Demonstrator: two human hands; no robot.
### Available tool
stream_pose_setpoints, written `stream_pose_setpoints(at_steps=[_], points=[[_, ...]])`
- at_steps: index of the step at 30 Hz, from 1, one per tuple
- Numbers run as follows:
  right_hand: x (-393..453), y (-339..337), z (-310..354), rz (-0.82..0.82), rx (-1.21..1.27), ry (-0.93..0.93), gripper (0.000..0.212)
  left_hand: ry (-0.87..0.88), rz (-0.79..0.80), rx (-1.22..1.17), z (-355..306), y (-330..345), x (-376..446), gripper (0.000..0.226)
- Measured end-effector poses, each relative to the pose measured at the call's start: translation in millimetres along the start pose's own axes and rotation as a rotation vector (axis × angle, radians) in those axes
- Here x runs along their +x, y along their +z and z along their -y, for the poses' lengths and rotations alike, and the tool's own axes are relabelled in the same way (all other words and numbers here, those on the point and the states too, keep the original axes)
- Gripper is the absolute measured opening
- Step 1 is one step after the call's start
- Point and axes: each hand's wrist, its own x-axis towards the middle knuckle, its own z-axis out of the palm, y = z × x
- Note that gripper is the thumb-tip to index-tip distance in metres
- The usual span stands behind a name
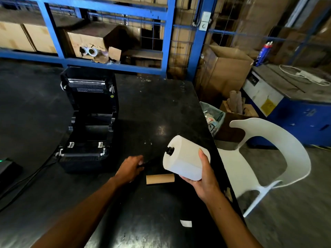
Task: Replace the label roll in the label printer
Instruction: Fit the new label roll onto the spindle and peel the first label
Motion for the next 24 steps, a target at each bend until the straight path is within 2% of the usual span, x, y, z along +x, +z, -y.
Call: stream_pose_setpoints(at_steps=[2, 4, 7, 10, 13, 18, 24], points=[[-0.8, 0.7, 0.9, 0.008, -0.016, -0.007, 0.027, -0.071, -0.124, -0.124, -5.8, -3.4, -3.0, 0.010], [-1.0, 3.5, 0.6, 0.021, -0.023, -0.010, 0.033, -0.178, -0.259, -0.432, -22.0, -11.2, -8.6, 0.011], [-0.8, 11.2, 0.0, 0.018, -0.046, -0.016, 0.040, -0.268, -0.320, -1.015, -51.9, -19.9, -18.6, 0.028], [-1.1, 19.3, -1.0, 0.017, -0.054, -0.025, 0.041, -0.284, -0.364, -1.260, -70.4, -26.1, -29.0, 0.023], [-1.6, 23.5, -2.6, 0.006, -0.069, -0.013, 0.047, -0.207, -0.372, -1.234, -80.1, -29.3, -39.2, 0.024], [-8.2, 31.5, -2.9, 0.006, -0.066, -0.003, 0.045, -0.052, -0.415, -0.945, -88.6, -35.1, -55.5, 0.035], [-11.5, 34.8, 0.5, 0.027, -0.061, 0.003, 0.046, 0.046, -0.529, -0.843, -100.1, -36.5, -67.7, 0.038]])
